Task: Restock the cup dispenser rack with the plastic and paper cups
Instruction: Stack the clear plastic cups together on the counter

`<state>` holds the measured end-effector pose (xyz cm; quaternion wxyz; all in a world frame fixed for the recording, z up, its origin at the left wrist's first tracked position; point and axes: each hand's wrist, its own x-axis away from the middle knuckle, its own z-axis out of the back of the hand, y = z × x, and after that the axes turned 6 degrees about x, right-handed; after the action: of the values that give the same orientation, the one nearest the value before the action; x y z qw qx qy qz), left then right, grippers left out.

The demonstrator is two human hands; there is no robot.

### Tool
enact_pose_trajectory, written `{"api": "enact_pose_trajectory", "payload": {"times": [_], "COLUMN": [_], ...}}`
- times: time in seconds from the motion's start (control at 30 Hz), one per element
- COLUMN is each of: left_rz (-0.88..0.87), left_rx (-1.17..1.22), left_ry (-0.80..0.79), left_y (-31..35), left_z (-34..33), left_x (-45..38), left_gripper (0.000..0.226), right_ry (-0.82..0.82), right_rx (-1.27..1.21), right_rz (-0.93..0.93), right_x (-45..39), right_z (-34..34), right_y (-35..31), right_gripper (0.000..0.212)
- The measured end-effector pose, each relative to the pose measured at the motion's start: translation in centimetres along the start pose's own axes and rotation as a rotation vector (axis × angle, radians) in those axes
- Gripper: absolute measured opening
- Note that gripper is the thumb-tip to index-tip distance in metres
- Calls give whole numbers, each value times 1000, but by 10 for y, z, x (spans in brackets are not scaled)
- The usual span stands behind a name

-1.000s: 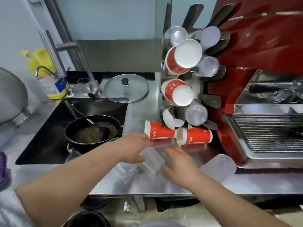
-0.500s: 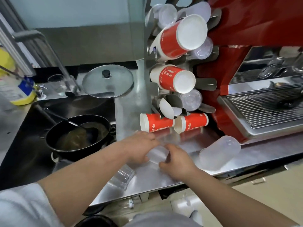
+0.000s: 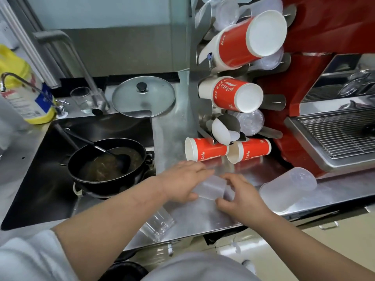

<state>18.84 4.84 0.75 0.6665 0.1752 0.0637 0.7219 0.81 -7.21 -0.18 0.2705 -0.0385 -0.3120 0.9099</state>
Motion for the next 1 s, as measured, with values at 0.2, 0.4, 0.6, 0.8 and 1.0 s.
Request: {"api": "enact_pose_trajectory", "payload": {"times": [0.2, 0.4, 0.6, 0.8, 1.0], "left_rz": [6, 70, 132, 148, 109], "left_rx": [285, 548, 615, 563, 306], "left_ry": [110, 186, 158, 119, -56], "left_y": [6, 27, 25, 23, 12], "left_z": [2, -6, -28, -28, 22], "left_x": [-8, -23, -35, -37, -7], "left_gripper": [87, 88, 76, 66, 61], "right_ry": [176, 244, 178, 180, 300], "right_rx": [-110, 36, 142, 188, 222], "right_rz": [93, 213, 207, 215, 358], "right_x": [5, 1, 4, 3, 4], "right_z": [29, 49, 41, 42, 56], "right_y": [-14, -24, -10, -4, -39], "right_gripper": [60, 60, 53, 51, 38]}}
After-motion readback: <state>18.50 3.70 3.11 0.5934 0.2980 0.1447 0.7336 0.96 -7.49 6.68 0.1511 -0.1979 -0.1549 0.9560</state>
